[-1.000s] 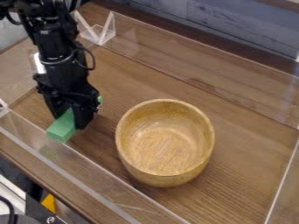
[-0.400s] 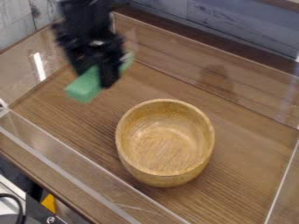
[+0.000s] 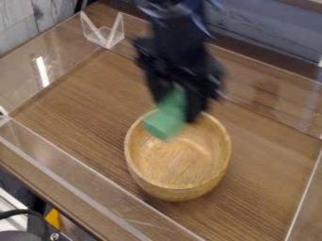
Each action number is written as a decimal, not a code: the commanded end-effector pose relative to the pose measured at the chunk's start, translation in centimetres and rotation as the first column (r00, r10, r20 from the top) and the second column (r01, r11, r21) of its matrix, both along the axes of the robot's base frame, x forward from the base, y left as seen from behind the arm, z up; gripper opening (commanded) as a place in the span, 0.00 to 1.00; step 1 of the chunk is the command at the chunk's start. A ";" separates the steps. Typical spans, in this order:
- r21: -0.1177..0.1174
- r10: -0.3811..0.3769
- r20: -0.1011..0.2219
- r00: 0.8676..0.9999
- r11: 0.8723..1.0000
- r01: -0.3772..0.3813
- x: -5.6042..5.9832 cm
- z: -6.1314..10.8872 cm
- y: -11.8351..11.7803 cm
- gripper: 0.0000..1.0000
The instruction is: Put the green block in the brown bowl
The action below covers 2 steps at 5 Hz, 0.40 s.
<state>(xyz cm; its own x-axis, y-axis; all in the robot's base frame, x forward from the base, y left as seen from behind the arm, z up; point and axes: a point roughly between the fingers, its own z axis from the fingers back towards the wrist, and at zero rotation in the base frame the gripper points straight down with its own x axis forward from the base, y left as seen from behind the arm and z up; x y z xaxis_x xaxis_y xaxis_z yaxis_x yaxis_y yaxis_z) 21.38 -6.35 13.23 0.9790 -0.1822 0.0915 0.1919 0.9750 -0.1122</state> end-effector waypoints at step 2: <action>0.044 0.048 0.023 0.999 0.998 -0.049 0.1 -2.6 -0.4 0.00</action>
